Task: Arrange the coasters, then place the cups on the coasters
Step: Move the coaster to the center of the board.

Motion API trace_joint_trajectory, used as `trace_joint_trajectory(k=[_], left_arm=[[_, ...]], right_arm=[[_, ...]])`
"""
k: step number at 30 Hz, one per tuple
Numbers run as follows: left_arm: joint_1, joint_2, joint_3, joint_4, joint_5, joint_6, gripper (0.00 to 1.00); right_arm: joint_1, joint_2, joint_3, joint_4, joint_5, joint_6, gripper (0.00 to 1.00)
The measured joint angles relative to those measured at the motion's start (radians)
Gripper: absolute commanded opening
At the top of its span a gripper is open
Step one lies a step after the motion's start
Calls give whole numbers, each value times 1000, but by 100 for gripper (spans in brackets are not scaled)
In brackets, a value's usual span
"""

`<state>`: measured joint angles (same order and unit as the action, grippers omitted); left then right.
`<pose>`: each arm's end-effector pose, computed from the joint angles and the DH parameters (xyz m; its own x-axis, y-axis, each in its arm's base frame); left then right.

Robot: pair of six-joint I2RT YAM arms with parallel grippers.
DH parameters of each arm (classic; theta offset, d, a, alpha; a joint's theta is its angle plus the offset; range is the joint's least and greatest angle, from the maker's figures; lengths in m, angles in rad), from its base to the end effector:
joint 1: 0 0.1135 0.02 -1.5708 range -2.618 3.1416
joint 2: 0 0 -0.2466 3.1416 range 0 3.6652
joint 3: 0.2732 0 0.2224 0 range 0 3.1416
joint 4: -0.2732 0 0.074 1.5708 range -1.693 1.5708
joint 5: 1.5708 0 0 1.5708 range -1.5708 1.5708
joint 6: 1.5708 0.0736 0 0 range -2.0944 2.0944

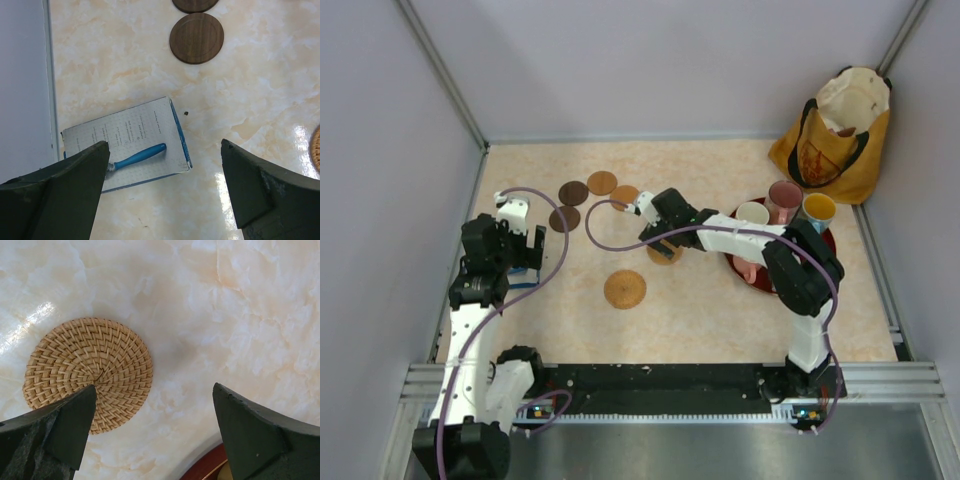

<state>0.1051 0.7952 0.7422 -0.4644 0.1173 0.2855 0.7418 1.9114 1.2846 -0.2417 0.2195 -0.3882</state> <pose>0.1921 0.0116 0.2654 -0.4728 0.2314 -0.8502 0.1356 0.9725 0.1892 0.3096 0.2620 0.1576 -0.3106 -0.7857 -0.5350 -0.7274 0.5588 -0.3984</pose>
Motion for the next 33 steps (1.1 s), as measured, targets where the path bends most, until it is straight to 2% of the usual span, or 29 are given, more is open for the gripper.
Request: trace_joint_trajectory(k=[13, 26, 30, 33], left_arm=[[9, 6, 0, 0, 6, 0, 96], [21, 13, 0, -1, 23, 0, 96], [26, 13, 0, -1, 26, -3, 96], [31, 13, 0, -1, 29, -4, 96]], right_arm=[[-1, 35, 0, 82, 24, 38, 98], [-1, 55, -5, 169, 153, 29, 99], [-5, 19, -44, 169, 97, 29, 98], [-4, -71, -87, 140, -14, 31, 98]])
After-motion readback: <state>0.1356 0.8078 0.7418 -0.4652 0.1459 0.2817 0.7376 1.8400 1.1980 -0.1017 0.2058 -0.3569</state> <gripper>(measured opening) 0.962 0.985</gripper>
